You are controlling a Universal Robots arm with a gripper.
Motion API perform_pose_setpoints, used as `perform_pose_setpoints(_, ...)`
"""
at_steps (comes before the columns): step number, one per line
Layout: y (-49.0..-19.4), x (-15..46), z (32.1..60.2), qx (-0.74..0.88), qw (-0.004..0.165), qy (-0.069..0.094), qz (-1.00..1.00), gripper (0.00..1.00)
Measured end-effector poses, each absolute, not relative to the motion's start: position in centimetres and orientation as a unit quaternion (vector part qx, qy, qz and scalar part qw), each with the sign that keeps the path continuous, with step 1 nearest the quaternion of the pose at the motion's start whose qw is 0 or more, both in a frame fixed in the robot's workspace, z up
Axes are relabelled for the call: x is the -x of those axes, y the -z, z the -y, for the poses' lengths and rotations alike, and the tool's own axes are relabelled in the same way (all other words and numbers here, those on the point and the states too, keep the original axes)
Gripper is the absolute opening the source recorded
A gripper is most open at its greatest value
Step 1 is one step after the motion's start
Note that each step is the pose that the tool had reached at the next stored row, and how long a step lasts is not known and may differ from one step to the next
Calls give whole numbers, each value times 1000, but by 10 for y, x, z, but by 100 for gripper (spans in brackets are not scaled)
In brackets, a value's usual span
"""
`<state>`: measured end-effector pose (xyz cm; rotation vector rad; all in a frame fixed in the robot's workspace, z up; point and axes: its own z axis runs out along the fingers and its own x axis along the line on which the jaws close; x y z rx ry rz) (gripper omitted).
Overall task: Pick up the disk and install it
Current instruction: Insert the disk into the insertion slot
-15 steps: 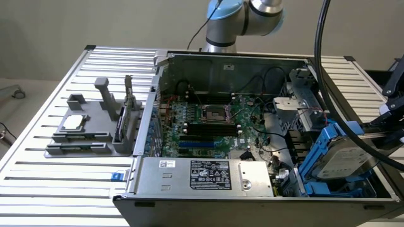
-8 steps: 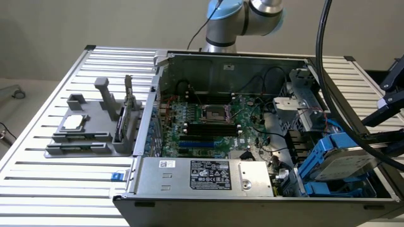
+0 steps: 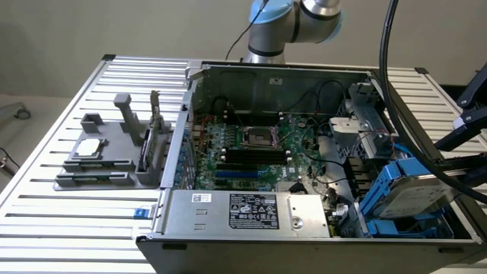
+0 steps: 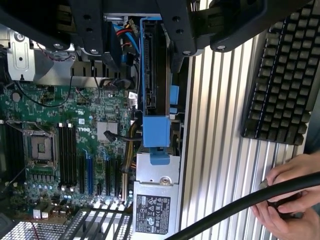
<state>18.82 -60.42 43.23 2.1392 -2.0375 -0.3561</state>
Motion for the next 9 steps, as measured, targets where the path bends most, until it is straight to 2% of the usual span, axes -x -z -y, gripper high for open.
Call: perform_pose_setpoints(9,-432,-197,594,-717,77,118,682,51)
